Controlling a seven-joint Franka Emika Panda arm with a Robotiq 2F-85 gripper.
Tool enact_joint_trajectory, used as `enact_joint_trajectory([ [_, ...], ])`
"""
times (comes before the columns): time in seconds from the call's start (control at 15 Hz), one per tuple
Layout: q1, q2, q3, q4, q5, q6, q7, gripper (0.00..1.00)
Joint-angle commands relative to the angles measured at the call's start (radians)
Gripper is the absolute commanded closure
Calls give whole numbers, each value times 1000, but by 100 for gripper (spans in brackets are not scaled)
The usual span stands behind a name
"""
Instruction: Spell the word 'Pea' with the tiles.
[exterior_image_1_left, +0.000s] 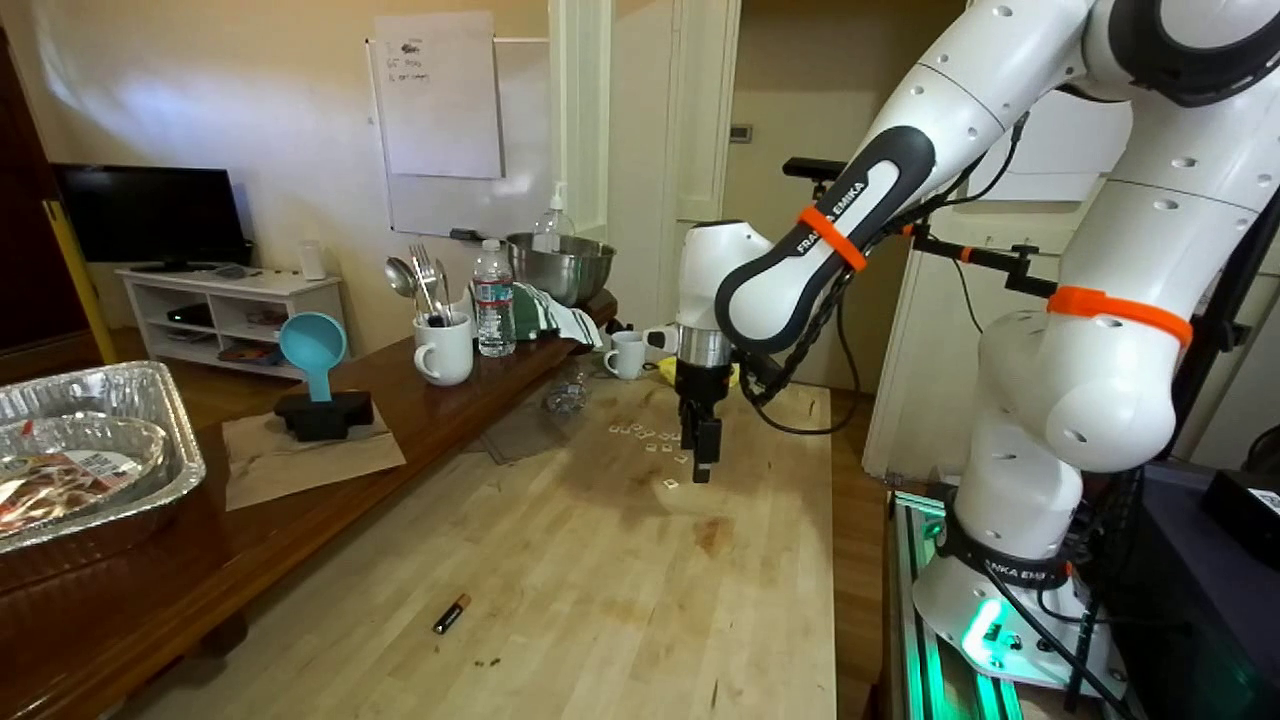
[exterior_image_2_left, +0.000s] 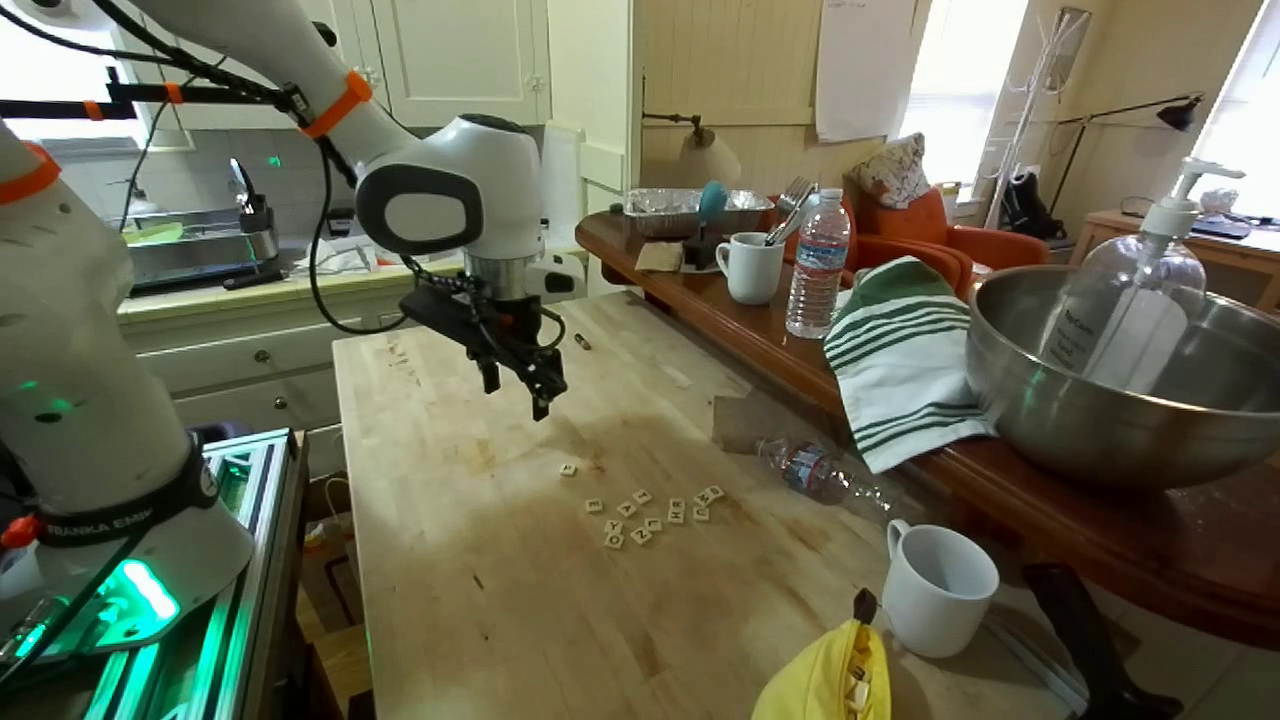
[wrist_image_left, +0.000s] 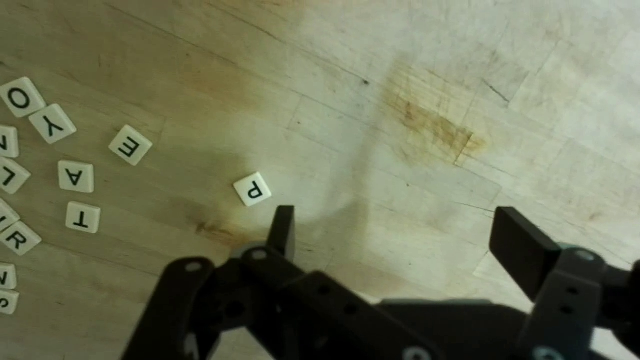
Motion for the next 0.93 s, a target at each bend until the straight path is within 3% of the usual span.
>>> enact_joint_trajectory([
  [0.0,-11,-1,12,1,4,-2,-2,0],
  [0.33,-34,66,22,3,-90,76,-22,0],
  [0.53,-34,109,13,11,-79,132,-72,0],
  [0.6,-31,128,10,19,-53,138,-96,22],
  [0.87,-46,193,25,40,-51,180,-99,51],
])
